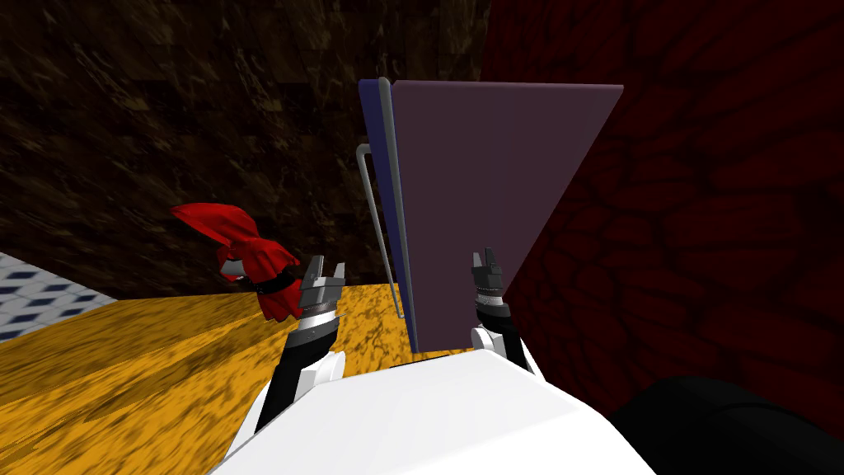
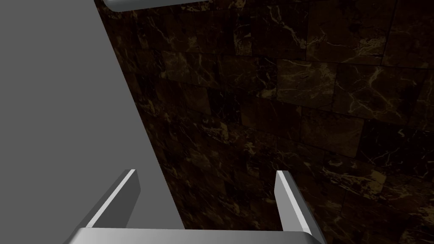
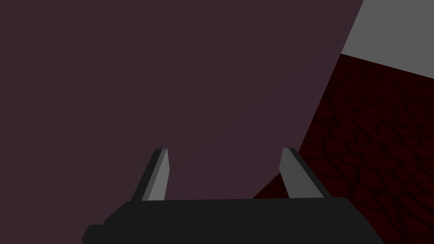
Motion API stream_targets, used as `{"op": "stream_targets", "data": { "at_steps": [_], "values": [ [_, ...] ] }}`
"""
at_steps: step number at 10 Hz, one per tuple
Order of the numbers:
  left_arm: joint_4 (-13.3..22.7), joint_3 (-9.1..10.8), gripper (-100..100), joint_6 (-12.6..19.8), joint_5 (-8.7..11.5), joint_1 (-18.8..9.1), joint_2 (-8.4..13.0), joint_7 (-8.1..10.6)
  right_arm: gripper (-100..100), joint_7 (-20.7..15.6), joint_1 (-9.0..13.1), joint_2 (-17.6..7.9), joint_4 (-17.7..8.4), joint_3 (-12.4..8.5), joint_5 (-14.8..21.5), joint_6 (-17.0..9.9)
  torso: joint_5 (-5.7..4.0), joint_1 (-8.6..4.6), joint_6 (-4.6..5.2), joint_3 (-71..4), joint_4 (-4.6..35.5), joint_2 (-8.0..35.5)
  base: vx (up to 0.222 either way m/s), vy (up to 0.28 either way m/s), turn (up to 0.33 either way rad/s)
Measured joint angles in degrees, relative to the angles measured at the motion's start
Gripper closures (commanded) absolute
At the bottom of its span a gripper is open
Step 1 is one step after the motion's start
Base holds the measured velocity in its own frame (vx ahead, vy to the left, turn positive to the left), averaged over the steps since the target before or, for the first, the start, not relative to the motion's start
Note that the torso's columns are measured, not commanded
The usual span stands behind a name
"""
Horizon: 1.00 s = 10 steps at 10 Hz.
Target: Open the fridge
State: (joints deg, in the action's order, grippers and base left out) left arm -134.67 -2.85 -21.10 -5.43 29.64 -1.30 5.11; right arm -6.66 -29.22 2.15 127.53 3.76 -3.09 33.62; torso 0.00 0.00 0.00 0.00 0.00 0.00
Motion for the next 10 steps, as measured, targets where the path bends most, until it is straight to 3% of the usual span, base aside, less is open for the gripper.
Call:
{"op": "stream_targets", "data": {
  "at_steps": [2, 9, 10],
  "values": [
    [0.0, 0.00, 0, 0.0, 0.0, 0.0, 0.0, 0.00, 0, 0.0, 0.0, 0.0, 0.0, 0.0, 0.0, 0.0, 0.00, 0.00, 0.00, -12.0, 6.0, 6.0, 0.000, 0.000, 0.000],
    [0.0, 0.00, 0, 0.0, 0.0, 0.0, 0.0, 0.00, 0, 0.0, 0.0, 0.0, 0.0, 0.0, 0.0, 0.0, 0.00, 0.00, 0.00, -70.7, 35.4, 35.4, 0.000, 0.000, 0.000],
    [0.0, 0.00, 0, 0.0, 0.0, 0.0, 0.0, 0.00, -100, 0.0, 0.0, 0.0, 0.0, 0.0, 0.0, 0.0, 0.00, 0.00, 0.00, -79.2, 39.6, 39.6, 0.001, 0.023, -0.003]
  ]
}}
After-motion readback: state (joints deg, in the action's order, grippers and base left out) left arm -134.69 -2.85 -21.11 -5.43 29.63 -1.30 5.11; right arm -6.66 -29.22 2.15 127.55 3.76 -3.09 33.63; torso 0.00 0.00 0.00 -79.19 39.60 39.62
